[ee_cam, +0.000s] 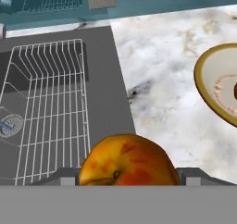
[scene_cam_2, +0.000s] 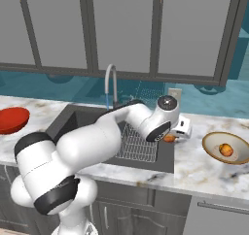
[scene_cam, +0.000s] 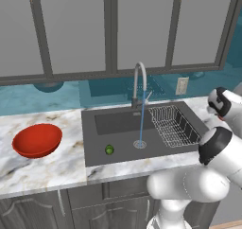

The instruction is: Pick the peachs from the sink and place them in one bowl. Place the avocado in the other bowl. Then turn off the sink faucet.

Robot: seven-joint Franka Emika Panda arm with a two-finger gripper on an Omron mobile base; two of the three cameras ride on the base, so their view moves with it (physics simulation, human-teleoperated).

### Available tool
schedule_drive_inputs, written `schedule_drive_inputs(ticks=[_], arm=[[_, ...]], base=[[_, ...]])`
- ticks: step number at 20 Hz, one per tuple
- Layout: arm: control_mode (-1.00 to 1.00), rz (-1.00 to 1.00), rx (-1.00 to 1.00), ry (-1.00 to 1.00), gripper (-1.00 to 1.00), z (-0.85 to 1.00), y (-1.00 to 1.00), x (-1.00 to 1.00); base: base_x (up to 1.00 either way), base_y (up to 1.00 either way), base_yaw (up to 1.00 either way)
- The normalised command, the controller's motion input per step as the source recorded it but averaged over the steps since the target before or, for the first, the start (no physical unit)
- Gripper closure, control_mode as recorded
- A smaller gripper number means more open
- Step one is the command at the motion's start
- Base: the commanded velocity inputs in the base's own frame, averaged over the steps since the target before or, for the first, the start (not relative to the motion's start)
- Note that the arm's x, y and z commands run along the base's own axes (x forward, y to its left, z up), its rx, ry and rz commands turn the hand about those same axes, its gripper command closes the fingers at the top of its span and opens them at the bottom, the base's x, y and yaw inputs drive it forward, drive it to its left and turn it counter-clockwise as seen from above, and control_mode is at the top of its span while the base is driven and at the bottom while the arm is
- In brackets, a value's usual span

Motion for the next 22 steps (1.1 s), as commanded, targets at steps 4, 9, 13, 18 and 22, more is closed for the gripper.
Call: schedule_drive_inputs(ticks=[4, 9, 13, 18, 22], arm=[[-1.0, 0.0, 0.0, 0.05, 1.0, -0.02, -0.27, 0.11], [-1.0, 0.0, 0.0, 0.05, 1.0, 0.0, -0.35, 0.12], [-1.0, 0.0, 0.0, 0.05, 1.0, 0.0, -0.47, 0.05], [-1.0, 0.0, 0.0, 0.02, 1.0, 0.0, -0.49, 0.02], [-1.0, 0.0, 0.0, 0.0, 1.0, 0.0, -0.46, 0.05]], base=[[0.0, 0.0, 0.0], [0.0, 0.0, 0.0], [0.0, 0.0, 0.0], [0.0, 0.0, 0.0], [0.0, 0.0, 0.0]])
